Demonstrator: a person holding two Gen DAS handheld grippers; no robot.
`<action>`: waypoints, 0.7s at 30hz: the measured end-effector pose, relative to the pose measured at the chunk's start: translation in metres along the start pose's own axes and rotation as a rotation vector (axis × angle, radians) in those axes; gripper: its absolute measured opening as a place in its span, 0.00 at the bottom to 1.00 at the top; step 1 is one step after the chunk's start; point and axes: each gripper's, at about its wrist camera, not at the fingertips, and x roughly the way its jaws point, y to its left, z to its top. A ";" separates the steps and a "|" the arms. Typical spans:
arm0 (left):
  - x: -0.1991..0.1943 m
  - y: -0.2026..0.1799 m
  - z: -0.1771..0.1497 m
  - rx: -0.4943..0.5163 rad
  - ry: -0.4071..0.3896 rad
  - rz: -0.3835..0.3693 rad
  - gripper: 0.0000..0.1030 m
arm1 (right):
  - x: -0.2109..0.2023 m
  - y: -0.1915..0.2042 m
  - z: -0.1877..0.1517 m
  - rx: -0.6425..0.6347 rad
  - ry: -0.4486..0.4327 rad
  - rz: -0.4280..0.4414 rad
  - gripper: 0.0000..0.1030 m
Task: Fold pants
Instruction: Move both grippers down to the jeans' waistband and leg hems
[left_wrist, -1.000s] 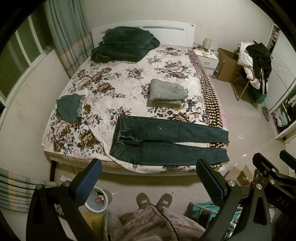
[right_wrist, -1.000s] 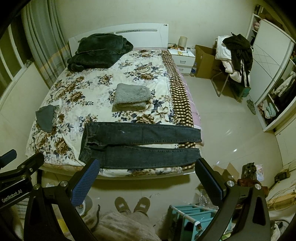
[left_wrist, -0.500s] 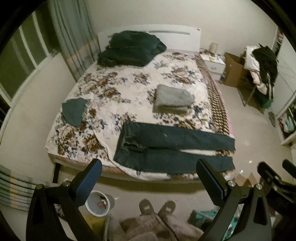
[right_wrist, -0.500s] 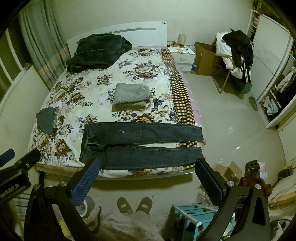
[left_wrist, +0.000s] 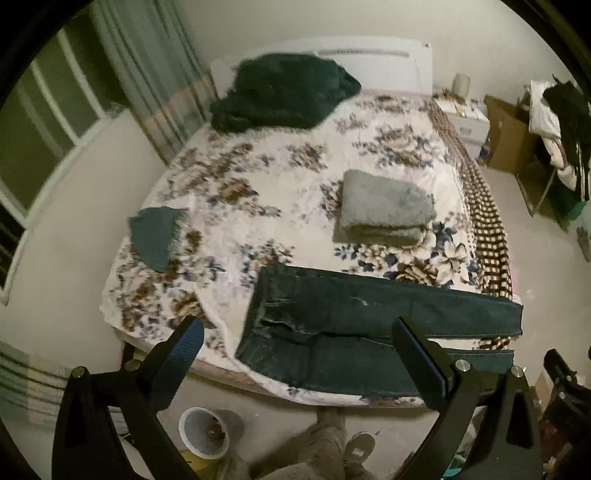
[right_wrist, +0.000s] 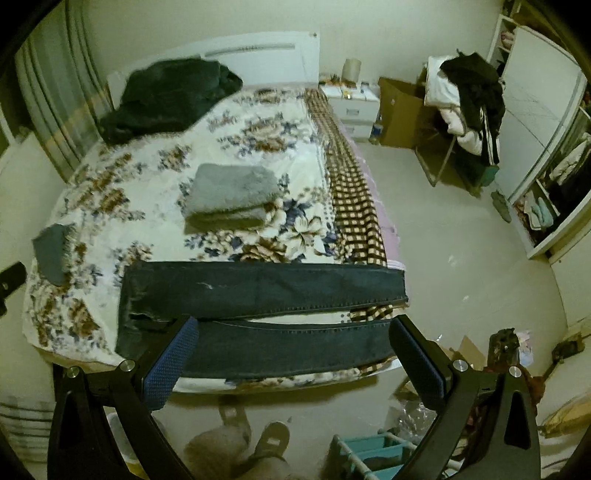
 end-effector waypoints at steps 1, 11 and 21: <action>0.014 -0.003 0.002 0.006 0.015 0.001 1.00 | 0.021 0.005 0.009 0.000 0.017 -0.004 1.00; 0.165 -0.044 0.034 0.076 0.213 -0.089 1.00 | 0.216 0.021 0.075 0.006 0.172 -0.067 1.00; 0.321 -0.123 0.013 0.386 0.307 -0.061 1.00 | 0.415 0.031 0.084 -0.084 0.349 -0.125 1.00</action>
